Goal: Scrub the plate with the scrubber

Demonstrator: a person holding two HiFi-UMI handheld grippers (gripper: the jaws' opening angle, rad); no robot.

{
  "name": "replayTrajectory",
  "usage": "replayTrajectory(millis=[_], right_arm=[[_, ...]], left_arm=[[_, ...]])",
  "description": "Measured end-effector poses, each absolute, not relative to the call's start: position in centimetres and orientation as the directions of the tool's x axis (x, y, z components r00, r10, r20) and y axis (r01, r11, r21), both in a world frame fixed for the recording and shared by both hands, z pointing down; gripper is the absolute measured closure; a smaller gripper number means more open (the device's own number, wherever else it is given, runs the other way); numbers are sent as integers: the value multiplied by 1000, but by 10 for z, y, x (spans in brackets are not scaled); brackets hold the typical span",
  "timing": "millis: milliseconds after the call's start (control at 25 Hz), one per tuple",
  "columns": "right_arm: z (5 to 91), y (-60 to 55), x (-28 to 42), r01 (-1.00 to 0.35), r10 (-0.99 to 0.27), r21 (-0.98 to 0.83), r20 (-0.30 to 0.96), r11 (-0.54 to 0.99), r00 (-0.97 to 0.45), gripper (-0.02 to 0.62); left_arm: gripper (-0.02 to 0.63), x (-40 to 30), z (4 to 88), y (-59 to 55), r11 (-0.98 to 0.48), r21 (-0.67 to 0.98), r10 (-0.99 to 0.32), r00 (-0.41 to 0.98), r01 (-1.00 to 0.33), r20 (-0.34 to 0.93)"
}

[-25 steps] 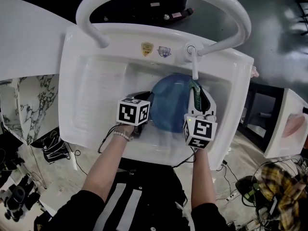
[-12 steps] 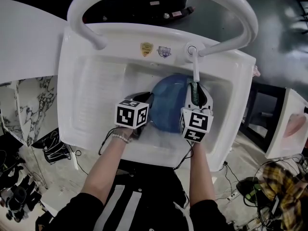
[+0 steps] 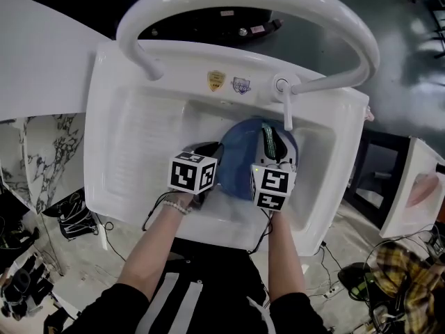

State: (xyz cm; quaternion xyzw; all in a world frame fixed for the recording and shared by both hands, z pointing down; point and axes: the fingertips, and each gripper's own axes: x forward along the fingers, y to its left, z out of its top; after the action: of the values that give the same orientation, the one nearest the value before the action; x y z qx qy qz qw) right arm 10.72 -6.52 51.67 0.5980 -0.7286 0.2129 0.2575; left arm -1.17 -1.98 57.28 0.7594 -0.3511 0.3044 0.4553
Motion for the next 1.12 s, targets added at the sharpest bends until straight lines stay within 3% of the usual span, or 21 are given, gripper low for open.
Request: replayTrajectory(millis=[560,880,1120], right_arm=[[517,-37,16,-799,-581,-124,622,588,-524,503],[514,-12,6,-728,-476,-262,610,634,-634,503],[493,-14,27,-731,-512,-252,573,634,-641,503]], left_arm=[[586,-13,575,-21,-319,482,-255,564,-816,785],[586,-14,576,-21,-301,494,-254,568,-816,783],[586,-14,576,-21,-296,497,-255,569,-816,782]])
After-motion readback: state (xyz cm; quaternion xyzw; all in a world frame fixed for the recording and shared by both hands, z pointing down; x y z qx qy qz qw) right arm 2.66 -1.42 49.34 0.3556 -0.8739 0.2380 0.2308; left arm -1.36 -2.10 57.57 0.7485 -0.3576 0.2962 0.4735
